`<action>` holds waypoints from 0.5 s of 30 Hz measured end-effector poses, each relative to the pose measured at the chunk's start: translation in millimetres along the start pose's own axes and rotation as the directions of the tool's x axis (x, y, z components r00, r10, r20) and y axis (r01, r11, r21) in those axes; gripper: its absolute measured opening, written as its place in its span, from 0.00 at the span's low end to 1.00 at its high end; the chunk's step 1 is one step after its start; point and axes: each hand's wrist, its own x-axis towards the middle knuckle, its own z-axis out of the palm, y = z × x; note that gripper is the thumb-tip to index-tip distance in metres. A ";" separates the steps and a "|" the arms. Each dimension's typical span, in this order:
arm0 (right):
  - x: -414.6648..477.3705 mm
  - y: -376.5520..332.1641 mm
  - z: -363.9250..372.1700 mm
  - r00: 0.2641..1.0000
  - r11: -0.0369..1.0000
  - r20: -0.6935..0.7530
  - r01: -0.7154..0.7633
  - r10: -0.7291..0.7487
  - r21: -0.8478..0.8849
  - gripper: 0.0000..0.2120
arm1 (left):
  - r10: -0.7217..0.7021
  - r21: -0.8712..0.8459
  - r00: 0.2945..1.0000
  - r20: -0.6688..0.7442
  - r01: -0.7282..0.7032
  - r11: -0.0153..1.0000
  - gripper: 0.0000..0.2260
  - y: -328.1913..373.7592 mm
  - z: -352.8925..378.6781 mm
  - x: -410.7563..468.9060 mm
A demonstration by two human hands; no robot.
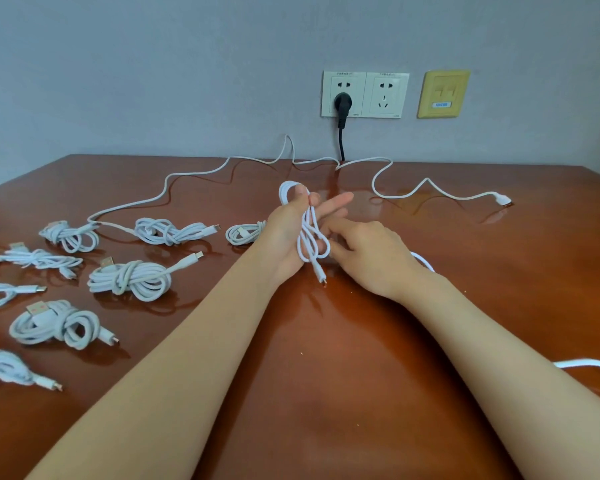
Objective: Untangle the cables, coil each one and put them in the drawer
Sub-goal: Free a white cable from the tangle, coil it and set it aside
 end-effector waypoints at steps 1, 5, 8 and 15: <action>-0.4 -1.7 -0.8 1.000 1.000 0.009 0.012 -0.012 0.002 0.08 | 0.019 -0.017 1.000 0.009 -0.018 1.000 0.20 0.1 0.7 -0.8; -2.5 -10.7 -0.2 0.988 0.998 0.143 0.049 -0.054 0.033 0.15 | 0.088 -0.078 0.996 -0.029 -0.090 0.993 0.20 0.1 -6.9 3.2; -1.6 -7.8 0.1 0.981 0.996 0.175 0.077 -0.083 0.045 0.13 | 0.117 -0.094 0.991 -0.062 -0.123 0.988 0.20 0.7 -13.9 6.5; 1.1 3.0 -3.0 0.997 0.993 0.063 -0.039 0.032 0.109 0.22 | 0.160 -0.167 0.980 -0.120 -0.179 0.970 0.19 11.2 -5.2 1.1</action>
